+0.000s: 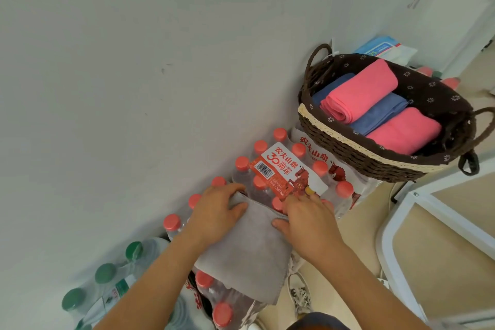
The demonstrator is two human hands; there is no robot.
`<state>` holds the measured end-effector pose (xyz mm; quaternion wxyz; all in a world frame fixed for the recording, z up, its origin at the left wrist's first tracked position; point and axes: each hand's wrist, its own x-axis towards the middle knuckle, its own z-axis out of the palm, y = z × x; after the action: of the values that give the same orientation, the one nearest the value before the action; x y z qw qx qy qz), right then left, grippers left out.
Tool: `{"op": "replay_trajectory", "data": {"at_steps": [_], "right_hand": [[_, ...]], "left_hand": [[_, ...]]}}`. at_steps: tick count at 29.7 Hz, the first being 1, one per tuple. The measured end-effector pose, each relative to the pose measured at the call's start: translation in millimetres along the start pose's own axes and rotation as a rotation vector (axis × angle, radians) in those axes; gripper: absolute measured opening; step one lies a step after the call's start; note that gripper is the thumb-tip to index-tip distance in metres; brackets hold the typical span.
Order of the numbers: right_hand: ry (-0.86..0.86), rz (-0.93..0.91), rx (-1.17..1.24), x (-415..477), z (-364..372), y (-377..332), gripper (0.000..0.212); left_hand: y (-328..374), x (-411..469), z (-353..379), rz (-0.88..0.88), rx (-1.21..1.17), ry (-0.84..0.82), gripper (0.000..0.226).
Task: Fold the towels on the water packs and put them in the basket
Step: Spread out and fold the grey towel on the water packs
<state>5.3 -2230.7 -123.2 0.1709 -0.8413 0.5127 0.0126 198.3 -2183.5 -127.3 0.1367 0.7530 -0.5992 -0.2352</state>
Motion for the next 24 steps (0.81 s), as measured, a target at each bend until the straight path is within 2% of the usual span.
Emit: {"op": "replay_trajectory", "data": {"at_steps": [4, 6, 8, 10, 13, 16, 18, 20, 22, 24], "right_hand": [[-0.109, -0.027, 0.076, 6.0, -11.5, 1.7, 0.032], [-0.207, -0.060, 0.095, 8.5, -17.9, 3.8, 0.030], [-0.313, -0.117, 0.092, 10.3, -24.5, 5.0, 0.028], [-0.387, -0.183, 0.099, 12.5, -29.9, 2.5, 0.026], [-0.421, -0.298, 0.100, 17.2, -43.2, -9.0, 0.019], [-0.499, -0.386, 0.167, 28.0, -64.5, -31.2, 0.018], [-0.466, -0.478, 0.153, 36.6, -80.1, -51.1, 0.019], [-0.308, -0.596, 0.114, 42.1, -95.4, -72.3, 0.018], [-0.097, -0.695, 0.116, 42.4, -104.3, -88.1, 0.017], [0.123, -0.808, 0.112, 36.7, -101.0, -93.7, 0.015]], "left_hand": [[-4.5, 8.1, -12.3, -0.139, -0.321, -0.142, 0.043], [-1.9, 5.1, -18.7, -0.144, -0.381, -0.198, 0.043], [4.5, -1.8, -27.2, -0.125, -0.343, -0.288, 0.042], [7.0, -8.5, -35.5, -0.095, -0.199, -0.387, 0.038], [0.9, -25.2, -46.8, -0.127, -0.128, -0.406, 0.031], [-6.7, -49.2, -66.5, -0.236, -0.276, -0.282, 0.032], [-12.6, -65.3, -81.3, -0.284, -0.327, -0.137, 0.035], [-17.3, -79.1, -95.0, -0.295, -0.288, 0.132, 0.041], [-17.2, -93.3, -105.2, -0.229, -0.218, 0.435, 0.046], [-12.7, -108.5, -103.2, -0.132, -0.141, 0.616, 0.038]]}}
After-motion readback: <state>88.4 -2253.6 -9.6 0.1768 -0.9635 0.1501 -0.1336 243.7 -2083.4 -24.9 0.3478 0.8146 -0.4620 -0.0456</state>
